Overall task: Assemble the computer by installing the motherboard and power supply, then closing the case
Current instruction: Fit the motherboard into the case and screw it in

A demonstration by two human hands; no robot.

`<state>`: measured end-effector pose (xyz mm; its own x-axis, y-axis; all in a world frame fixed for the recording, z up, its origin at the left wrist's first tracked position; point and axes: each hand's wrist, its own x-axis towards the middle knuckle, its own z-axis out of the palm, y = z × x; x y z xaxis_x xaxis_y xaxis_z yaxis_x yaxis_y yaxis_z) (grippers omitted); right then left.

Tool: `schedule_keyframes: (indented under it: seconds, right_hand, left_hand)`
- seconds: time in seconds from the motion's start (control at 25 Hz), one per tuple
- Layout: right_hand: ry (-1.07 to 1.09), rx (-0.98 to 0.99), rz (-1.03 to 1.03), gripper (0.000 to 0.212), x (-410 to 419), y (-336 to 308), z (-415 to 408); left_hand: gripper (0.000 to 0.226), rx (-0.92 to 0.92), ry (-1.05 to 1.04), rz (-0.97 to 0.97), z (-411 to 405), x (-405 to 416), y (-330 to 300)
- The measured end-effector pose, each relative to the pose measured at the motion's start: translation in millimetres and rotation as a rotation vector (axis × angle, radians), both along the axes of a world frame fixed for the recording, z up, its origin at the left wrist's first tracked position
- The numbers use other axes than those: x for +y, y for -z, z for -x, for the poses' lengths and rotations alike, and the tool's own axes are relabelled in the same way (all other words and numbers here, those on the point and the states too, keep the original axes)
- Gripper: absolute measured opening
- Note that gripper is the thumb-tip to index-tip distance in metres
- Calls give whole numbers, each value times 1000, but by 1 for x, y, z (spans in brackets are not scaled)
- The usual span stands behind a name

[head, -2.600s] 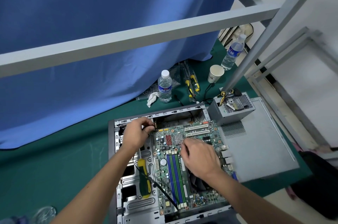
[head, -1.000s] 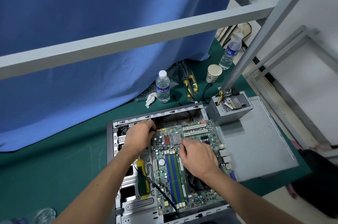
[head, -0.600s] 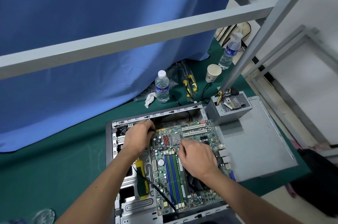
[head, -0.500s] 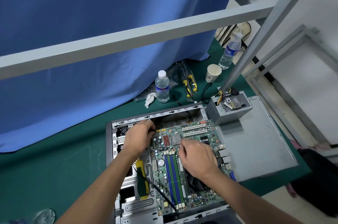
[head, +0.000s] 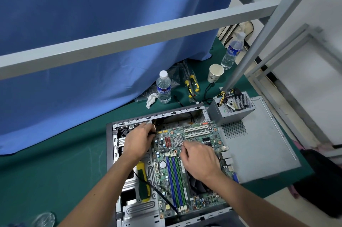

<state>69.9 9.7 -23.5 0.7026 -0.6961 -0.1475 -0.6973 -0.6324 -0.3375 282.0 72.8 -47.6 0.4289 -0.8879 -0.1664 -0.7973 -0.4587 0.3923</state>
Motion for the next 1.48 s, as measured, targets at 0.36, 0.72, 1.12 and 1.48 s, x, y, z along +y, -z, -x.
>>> schedule_keyframes:
  seconds: [0.36, 0.72, 1.12, 1.48]
  right_hand:
    - [3, 12, -7, 32, 1, -1, -1]
    - [5, 12, -4, 35, 0, 0, -1]
    - [10, 16, 16, 42, 0, 1, -1]
    - [2, 20, 1, 33, -1, -1, -1]
  left_hand:
    - [12, 28, -11, 21, 0, -2, -2]
    - [14, -70, 44, -43, 8, -9, -9]
    - [11, -68, 93, -95, 2, -10, -12]
    - [13, -84, 79, -79, 9, -12, -11]
